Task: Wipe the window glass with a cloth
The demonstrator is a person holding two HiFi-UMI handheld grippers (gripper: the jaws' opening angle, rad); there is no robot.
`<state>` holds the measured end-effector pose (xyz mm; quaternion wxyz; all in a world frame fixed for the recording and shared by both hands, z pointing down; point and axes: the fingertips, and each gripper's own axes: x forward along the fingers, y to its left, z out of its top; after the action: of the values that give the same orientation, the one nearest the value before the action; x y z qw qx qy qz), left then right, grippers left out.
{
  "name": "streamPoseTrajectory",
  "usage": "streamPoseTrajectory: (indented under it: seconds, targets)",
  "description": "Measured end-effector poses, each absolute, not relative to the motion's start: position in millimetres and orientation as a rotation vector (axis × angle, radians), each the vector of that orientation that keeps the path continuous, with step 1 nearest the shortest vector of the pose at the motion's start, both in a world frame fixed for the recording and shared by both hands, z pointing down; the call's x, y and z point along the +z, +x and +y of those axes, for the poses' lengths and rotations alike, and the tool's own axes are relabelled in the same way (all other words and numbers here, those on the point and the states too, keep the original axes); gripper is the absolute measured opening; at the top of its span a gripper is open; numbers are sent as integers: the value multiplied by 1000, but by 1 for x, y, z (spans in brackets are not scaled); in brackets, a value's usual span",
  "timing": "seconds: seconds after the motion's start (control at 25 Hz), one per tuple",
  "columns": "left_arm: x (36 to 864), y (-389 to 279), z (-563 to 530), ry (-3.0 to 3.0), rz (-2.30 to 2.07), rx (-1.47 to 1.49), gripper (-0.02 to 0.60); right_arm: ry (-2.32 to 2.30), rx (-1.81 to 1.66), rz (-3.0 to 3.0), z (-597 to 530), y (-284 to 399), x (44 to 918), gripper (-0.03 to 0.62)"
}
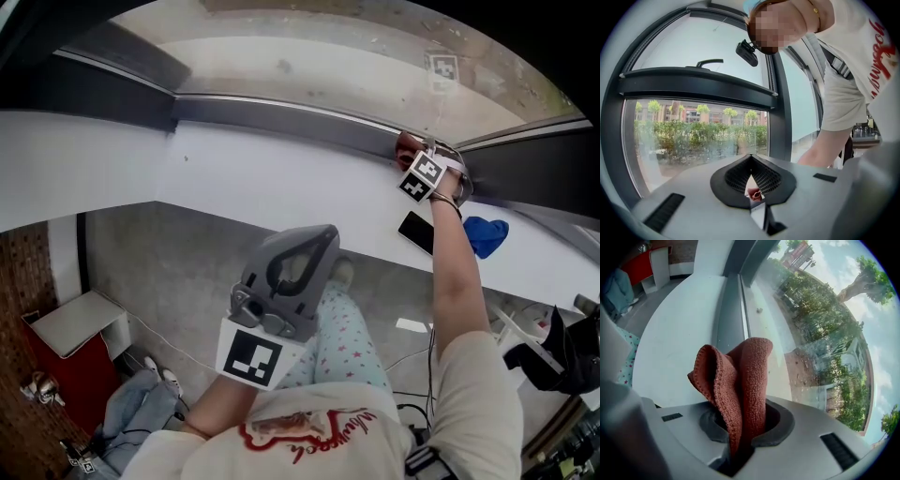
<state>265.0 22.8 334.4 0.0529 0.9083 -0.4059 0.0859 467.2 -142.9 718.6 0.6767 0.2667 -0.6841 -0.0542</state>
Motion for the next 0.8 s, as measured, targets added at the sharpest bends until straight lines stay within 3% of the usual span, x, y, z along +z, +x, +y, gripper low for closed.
streamPoseTrajectory:
  seconds: [0.16, 0.52, 0.8]
  targets:
    - [322, 263, 21, 2743, -1279, 232, 18, 713, -237, -1652, -141, 442, 654, 81]
    - [256, 271, 24, 2833, -1248, 16, 18, 1059, -847, -1850, -106, 370, 313, 81]
    - [257, 255, 10, 2936, -1056, 14, 18, 1250, -1129, -1597, -151, 359, 220, 81]
